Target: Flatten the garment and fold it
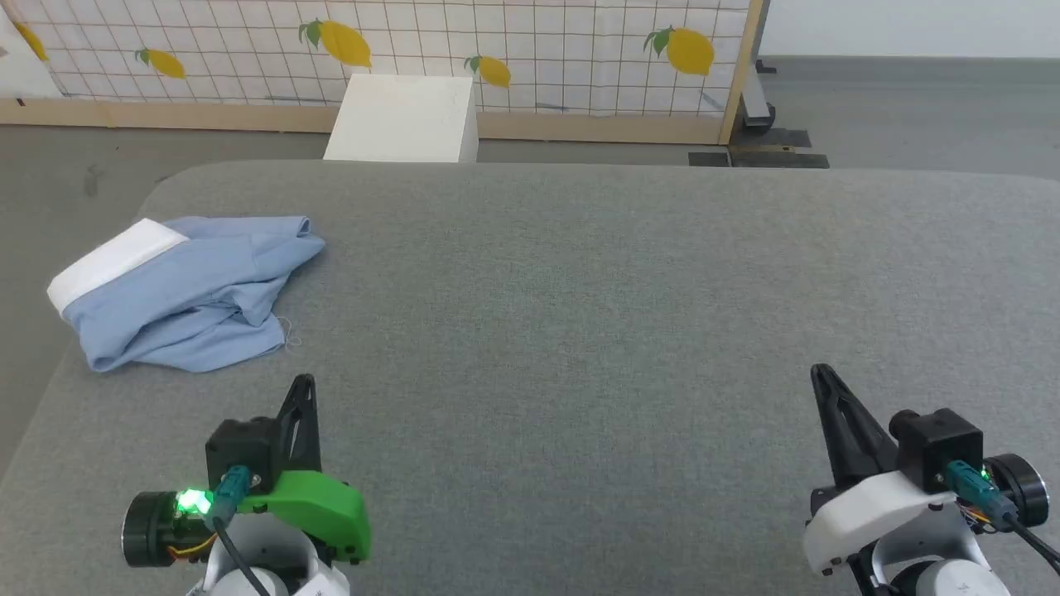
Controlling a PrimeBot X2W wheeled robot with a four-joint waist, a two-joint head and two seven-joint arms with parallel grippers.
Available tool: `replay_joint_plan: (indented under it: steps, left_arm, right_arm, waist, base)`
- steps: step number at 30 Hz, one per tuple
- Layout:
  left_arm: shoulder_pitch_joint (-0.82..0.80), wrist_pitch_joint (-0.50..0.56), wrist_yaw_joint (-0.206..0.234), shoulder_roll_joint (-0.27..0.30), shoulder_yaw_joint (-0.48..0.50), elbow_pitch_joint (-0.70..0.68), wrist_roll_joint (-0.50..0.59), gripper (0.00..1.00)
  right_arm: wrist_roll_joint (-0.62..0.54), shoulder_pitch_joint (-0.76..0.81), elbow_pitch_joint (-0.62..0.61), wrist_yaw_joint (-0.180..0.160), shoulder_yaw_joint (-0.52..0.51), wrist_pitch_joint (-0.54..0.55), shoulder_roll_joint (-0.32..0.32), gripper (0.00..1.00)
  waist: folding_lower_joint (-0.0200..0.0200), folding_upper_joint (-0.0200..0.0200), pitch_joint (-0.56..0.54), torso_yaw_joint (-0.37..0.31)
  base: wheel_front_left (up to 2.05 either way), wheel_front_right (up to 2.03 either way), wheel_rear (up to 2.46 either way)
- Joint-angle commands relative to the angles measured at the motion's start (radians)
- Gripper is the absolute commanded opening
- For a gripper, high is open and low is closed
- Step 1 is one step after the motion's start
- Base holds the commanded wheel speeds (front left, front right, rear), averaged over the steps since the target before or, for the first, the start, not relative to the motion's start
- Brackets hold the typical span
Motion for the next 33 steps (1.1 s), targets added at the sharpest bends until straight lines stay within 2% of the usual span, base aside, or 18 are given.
replay_joint_plan:
  steps: [1, 33]
  left_arm:
    - [0.011, 0.001, -0.001, -0.005, 0.003, -0.003, 0.013, 0.0]
    - [0.011, 0.001, -0.001, -0.005, 0.003, -0.003, 0.013, 0.0]
  right_arm:
    - [-0.006, -0.017, 0.002, -0.002, 0.001, 0.003, 0.003, 0.0]
    - [-0.006, -0.017, 0.002, -0.002, 0.001, 0.003, 0.003, 0.0]
  waist:
    - [0.0, 0.0, 0.0, 0.0]
    - [0.0, 0.0, 0.0, 0.0]
  base:
    - [0.0, 0.0, 0.0]
    - [0.0, 0.0, 0.0]
